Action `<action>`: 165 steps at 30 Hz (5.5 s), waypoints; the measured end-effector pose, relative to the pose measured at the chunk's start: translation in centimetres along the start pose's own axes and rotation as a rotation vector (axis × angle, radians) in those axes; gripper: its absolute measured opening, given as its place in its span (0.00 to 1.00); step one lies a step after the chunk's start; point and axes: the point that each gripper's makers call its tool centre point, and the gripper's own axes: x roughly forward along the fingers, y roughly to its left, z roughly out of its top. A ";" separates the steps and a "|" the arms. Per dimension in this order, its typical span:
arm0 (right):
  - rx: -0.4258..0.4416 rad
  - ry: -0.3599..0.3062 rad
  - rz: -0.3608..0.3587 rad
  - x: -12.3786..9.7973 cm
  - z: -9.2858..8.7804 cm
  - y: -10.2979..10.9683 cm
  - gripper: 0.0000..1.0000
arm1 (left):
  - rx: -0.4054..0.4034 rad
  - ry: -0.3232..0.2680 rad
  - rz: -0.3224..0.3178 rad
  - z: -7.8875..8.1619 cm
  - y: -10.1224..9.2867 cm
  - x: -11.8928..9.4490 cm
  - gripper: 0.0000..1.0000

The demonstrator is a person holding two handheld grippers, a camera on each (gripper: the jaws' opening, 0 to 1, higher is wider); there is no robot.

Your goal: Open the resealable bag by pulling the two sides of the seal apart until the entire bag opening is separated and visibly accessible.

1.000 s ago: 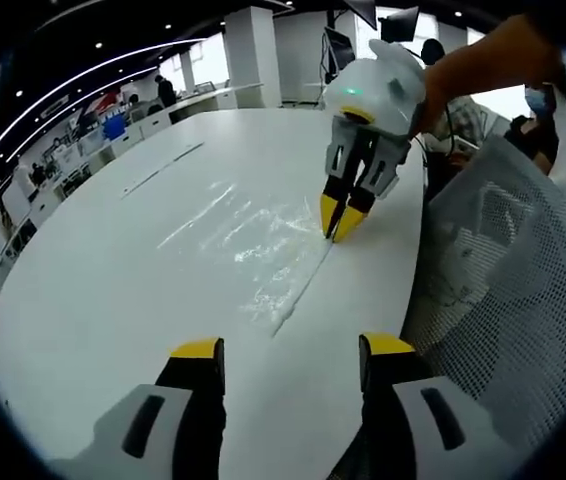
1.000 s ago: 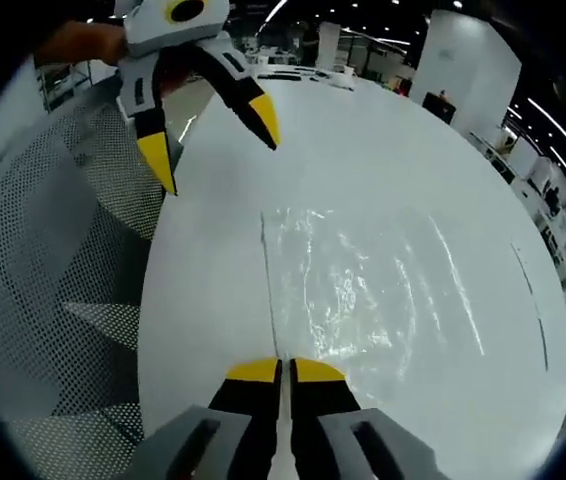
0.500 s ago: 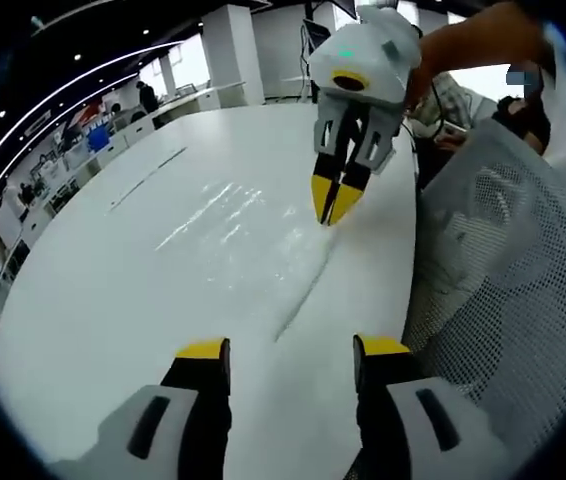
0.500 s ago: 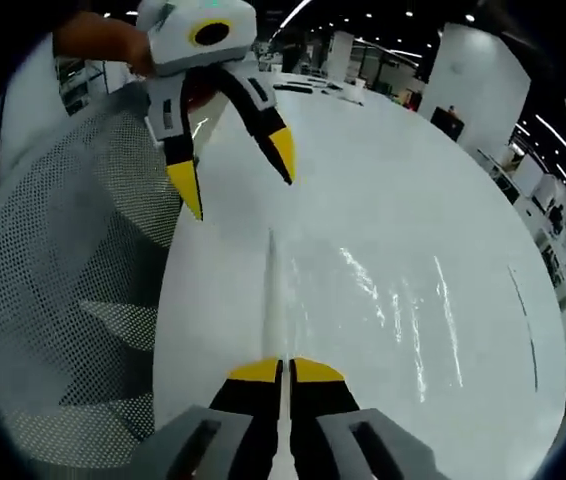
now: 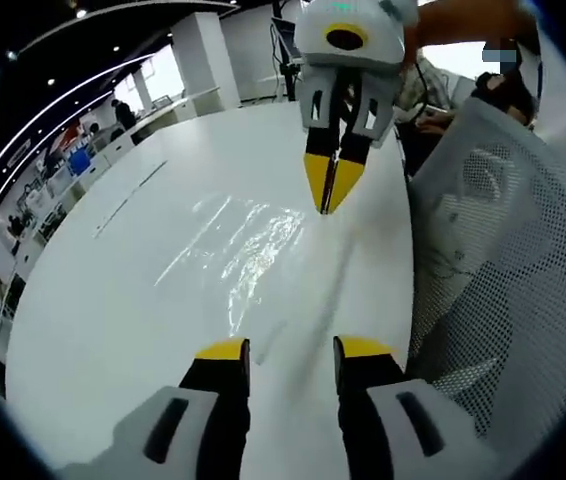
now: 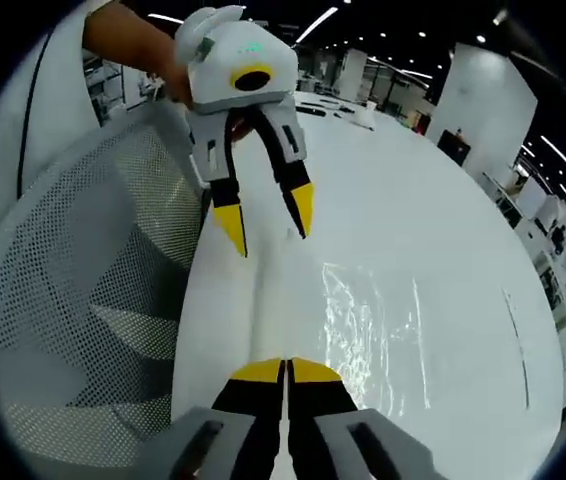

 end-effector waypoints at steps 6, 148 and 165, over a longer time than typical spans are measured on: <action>-0.001 -0.004 0.008 -0.2 0.0 0.3 0.00 | 0.059 0.034 -0.012 -0.2 0.5 0.7 0.17; 0.097 -0.053 0.024 4.6 4.4 1.5 0.00 | 0.165 -0.013 -0.127 1.1 -1.6 2.0 0.00; 0.112 -0.028 0.017 3.4 1.7 1.2 0.00 | 0.162 -0.002 -0.132 0.8 -1.5 2.1 0.00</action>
